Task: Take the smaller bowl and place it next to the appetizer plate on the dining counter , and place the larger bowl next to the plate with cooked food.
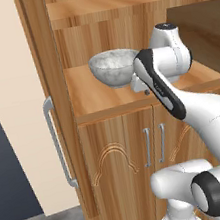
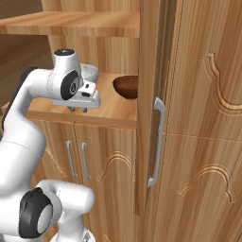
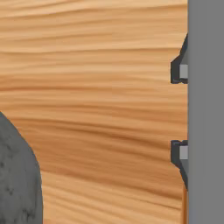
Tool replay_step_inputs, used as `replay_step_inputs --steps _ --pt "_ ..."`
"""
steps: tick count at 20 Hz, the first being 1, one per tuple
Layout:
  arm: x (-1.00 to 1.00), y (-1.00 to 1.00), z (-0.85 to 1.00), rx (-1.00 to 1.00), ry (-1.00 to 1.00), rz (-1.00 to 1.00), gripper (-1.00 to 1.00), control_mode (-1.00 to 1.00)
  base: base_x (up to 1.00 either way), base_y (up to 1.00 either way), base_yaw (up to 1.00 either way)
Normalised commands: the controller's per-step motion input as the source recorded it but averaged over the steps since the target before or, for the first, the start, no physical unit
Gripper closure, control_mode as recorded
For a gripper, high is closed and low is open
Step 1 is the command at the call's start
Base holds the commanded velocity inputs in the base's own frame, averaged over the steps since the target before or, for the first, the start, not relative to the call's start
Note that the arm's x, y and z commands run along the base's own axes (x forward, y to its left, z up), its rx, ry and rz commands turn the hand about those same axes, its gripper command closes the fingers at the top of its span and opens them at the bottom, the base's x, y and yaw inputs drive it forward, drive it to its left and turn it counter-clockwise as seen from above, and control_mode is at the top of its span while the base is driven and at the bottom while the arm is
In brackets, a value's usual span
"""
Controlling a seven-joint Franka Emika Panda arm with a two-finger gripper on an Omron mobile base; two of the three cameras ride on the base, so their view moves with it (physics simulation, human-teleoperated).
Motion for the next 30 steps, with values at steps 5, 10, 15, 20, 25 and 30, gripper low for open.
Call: replay_step_inputs --steps 5,10,15,20,25,30 --pt "0.00 0.07 0.06 0.00 -0.15 -0.10 -1.00 -1.00 0.00 0.00 0.00" --pt "0.00 0.02 0.52 0.01 -0.44 -0.27 -1.00 -1.00 0.00 0.00 0.00" --pt "0.00 0.00 0.66 0.12 -0.50 -0.18 -1.00 -1.00 0.00 0.00 0.00" --pt "0.05 -0.10 0.55 0.25 -0.28 0.00 -1.00 -1.00 0.00 0.00 0.00" --pt "0.60 -0.06 0.14 0.18 0.02 -0.02 -1.00 -1.00 0.00 0.00 0.00" --pt "0.69 0.00 0.02 0.08 0.18 -0.01 -1.00 -1.00 0.00 0.00 0.00"
